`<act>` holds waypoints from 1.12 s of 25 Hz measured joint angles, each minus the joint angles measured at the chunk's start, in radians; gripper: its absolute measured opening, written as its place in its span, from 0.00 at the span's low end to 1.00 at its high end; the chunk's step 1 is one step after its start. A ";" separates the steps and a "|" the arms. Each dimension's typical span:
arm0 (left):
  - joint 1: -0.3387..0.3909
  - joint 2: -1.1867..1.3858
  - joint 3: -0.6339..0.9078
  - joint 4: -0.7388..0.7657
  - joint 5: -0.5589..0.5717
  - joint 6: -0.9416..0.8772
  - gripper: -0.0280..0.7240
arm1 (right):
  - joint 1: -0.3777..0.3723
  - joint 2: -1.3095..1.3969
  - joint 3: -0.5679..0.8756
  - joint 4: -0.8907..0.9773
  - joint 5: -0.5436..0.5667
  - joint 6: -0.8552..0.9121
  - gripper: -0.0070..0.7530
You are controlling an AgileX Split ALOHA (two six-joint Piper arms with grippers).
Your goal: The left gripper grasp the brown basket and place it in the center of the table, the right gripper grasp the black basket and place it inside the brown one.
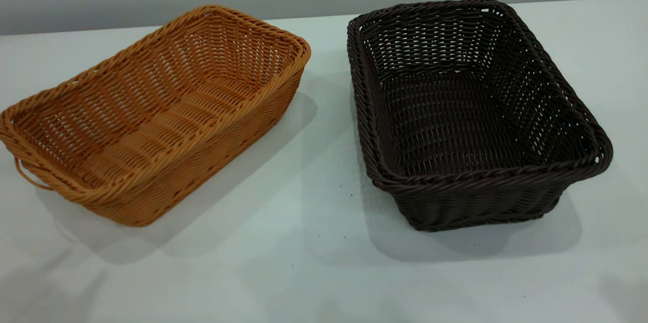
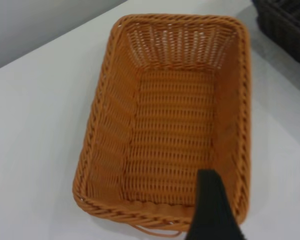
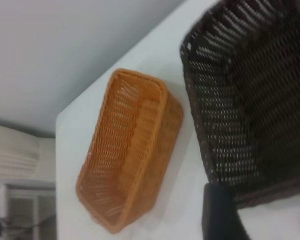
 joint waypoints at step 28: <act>-0.001 0.226 -0.004 -0.242 -0.090 0.162 0.58 | 0.566 0.636 0.001 0.216 -0.536 0.488 0.47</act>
